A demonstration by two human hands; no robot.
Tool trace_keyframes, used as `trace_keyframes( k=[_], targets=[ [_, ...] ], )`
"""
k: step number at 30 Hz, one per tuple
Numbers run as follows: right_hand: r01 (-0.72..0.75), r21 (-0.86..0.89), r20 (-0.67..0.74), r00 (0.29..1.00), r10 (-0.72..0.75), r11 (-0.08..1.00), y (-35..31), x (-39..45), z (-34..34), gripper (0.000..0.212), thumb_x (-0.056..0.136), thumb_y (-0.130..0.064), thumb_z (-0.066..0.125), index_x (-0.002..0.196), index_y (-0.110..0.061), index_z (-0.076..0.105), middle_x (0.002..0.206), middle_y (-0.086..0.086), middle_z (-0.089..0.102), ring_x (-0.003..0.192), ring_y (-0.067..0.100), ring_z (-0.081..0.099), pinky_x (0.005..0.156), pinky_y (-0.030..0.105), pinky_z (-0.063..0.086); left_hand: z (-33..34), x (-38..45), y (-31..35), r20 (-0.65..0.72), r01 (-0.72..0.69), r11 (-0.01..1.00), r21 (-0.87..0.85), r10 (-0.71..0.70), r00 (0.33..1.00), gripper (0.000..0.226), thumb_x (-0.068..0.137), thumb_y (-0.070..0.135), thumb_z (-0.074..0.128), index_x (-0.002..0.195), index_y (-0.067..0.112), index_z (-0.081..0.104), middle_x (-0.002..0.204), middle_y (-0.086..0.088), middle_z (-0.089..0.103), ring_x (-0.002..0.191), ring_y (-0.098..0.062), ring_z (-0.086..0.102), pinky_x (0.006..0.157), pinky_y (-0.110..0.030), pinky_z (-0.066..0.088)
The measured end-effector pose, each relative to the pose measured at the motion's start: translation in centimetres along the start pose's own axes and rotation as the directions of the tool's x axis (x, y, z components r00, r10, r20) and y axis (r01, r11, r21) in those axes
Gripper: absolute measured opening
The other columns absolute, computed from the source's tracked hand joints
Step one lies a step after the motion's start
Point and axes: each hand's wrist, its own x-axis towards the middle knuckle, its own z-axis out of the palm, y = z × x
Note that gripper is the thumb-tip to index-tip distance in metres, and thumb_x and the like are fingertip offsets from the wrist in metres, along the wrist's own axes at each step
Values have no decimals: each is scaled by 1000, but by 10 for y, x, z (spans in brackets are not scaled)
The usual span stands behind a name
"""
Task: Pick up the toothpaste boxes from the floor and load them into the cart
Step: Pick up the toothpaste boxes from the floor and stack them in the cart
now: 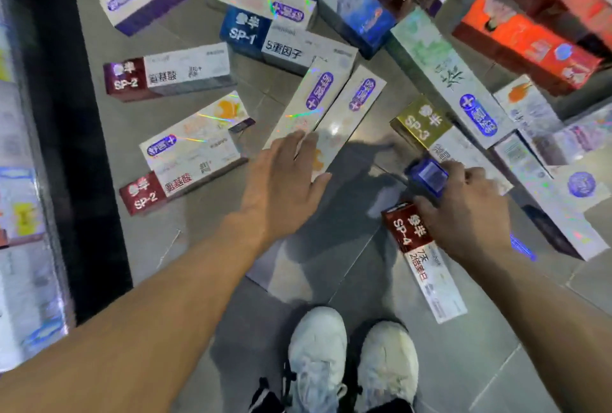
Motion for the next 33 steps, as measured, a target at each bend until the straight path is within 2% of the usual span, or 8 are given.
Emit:
trace_keyframes(
  k=[4, 8, 11, 15, 19, 23, 29, 33],
  targets=[
    [-33, -33, -48, 998, 32, 999, 10, 5, 28, 46, 82, -29, 71, 116, -2, 54, 106, 26, 54, 98, 45, 52, 83, 51, 42, 32, 5, 24, -31, -37, 999, -13, 37, 999, 61, 93, 44, 44, 137, 2, 52, 133, -20, 57, 118, -41, 56, 93, -50, 49],
    [-48, -72, 11, 999, 49, 996, 22, -1, 38, 45, 83, -32, 63, 123, -14, 55, 110, 16, 60, 104, 39, 56, 90, 46, 37, 56, -1, 43, -59, -111, 993, -32, 109, 992, 60, 92, 44, 45, 133, 3, 56, 128, -19, 60, 114, -39, 58, 94, -50, 50],
    [-116, -3, 78, 990, 116, 993, 35, -11, 38, 43, 85, -30, 63, 123, -14, 51, 112, 16, 62, 104, 40, 57, 77, 42, 38, 61, -16, 57, -50, -114, 991, -76, 110, 993, 59, 93, 44, 45, 136, 5, 53, 130, -16, 58, 116, -35, 56, 93, -48, 50],
    [-130, 95, 92, 988, 121, 987, 52, -32, 33, 34, 93, -33, 60, 119, -14, 48, 112, 14, 60, 100, 41, 57, 65, 40, 35, 62, -42, 87, 69, 54, 960, -274, -36, 997, 59, 98, 44, 52, 144, 7, 43, 133, -14, 52, 119, -30, 52, 96, -42, 45],
    [-276, 365, 184, 958, 221, 889, 70, -51, 36, 36, 98, -46, 55, 118, -17, 47, 110, 16, 65, 99, 42, 59, 66, 39, 35, 80, -54, 132, 397, 519, 648, -557, -342, 852, 69, 94, 46, 63, 148, 11, 37, 142, -9, 49, 131, -25, 48, 111, -41, 40],
    [-338, 529, 317, 930, 188, 778, 87, -58, 51, 39, 99, -41, 57, 130, -19, 51, 113, 8, 69, 99, 34, 62, 72, 34, 37, 106, -48, 175, 529, 693, 307, -652, -471, 706, 53, 84, 45, 76, 123, 16, 56, 118, -4, 66, 108, -22, 65, 96, -38, 51],
    [-462, 793, 417, 887, 200, 397, 99, -74, 80, 53, 83, -66, 58, 127, -37, 54, 111, -5, 73, 94, 19, 73, 91, 50, 57, 121, -52, 190, 676, 750, 58, -659, -391, 625, 58, 67, 55, 85, 113, 29, 60, 105, -3, 72, 87, -22, 75, 77, -44, 62],
    [-475, 855, 461, 880, 114, 209, 99, -85, 72, 40, 97, -45, 60, 133, -31, 50, 111, 0, 74, 88, 19, 76, 86, 49, 60, 106, -58, 183, 718, 753, 77, -653, -252, 648, 54, 78, 46, 83, 118, 29, 52, 100, -2, 76, 80, -18, 76, 72, -42, 62]
  ],
)
